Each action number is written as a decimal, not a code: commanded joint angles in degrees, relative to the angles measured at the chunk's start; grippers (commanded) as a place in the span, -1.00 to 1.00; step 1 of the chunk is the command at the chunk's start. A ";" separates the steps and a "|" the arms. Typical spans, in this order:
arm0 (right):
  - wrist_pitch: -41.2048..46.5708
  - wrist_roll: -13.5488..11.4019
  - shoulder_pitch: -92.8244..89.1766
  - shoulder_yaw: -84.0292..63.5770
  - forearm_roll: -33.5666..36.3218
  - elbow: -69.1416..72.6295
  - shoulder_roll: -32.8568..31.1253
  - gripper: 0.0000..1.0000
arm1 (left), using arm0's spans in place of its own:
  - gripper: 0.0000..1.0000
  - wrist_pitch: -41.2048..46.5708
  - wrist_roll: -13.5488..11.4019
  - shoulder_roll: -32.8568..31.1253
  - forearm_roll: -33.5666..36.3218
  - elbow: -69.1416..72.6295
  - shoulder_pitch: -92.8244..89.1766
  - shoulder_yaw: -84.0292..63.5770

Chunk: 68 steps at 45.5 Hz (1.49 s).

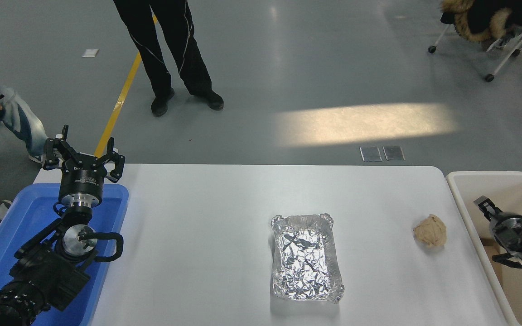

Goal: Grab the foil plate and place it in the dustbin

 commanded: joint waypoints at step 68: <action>3.88 -0.12 65.10 -19.23 -28.40 72.46 -24.48 0.97 | 0.98 0.01 -0.10 0.18 -0.04 -0.01 -0.15 0.59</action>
